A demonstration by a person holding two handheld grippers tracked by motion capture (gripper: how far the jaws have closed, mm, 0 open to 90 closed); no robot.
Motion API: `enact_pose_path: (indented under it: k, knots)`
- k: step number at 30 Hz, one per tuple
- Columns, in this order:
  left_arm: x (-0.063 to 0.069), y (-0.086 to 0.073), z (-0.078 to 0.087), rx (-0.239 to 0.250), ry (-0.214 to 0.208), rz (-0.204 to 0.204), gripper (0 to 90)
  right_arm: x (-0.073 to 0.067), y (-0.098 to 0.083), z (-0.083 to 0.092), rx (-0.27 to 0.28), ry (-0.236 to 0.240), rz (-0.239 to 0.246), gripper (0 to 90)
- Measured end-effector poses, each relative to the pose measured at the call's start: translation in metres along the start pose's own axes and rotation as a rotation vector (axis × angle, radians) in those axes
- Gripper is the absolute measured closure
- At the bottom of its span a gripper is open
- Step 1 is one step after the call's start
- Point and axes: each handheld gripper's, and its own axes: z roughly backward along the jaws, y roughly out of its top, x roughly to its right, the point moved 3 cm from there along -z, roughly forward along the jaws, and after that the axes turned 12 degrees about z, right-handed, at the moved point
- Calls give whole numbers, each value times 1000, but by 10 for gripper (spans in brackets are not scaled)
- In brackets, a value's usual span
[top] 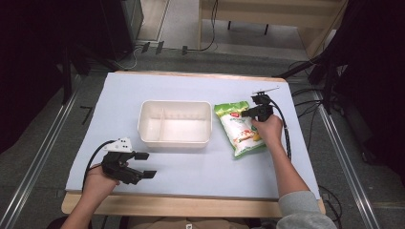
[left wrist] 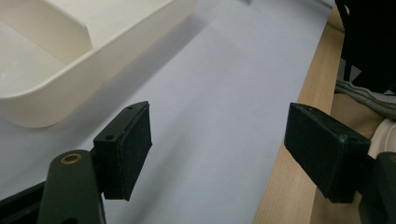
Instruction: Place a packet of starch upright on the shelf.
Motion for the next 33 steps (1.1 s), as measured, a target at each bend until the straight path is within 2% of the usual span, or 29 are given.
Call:
enact_pose_path:
  k: [3, 7, 15, 21, 26, 30, 33]
  knots:
    - [-1, 1, -1, 9, -6, 3, 238, 1, 1, 1, 1, 11, -6, 848]
    - [-4, 3, 0, 8, -9, 4, 238, 5, 2, 5, 11, 41, -42, 868]
    - [-4, 5, -1, 10, -17, 0, 238, 3, 9, 24, 63, 78, -50, 876]
    - [-6, 6, 0, 18, -16, 12, 238, -1, 11, 42, 102, 84, -27, 876]
    - [-6, 7, 1, 17, -19, 6, 237, -7, 13, 57, 123, 94, -7, 877]
    - [-7, 8, 1, 25, -20, 10, 238, -16, 14, 77, 148, 95, 21, 879]
    - [-7, 8, 1, 24, -19, 6, 238, -19, 14, 84, 163, 107, 24, 880]
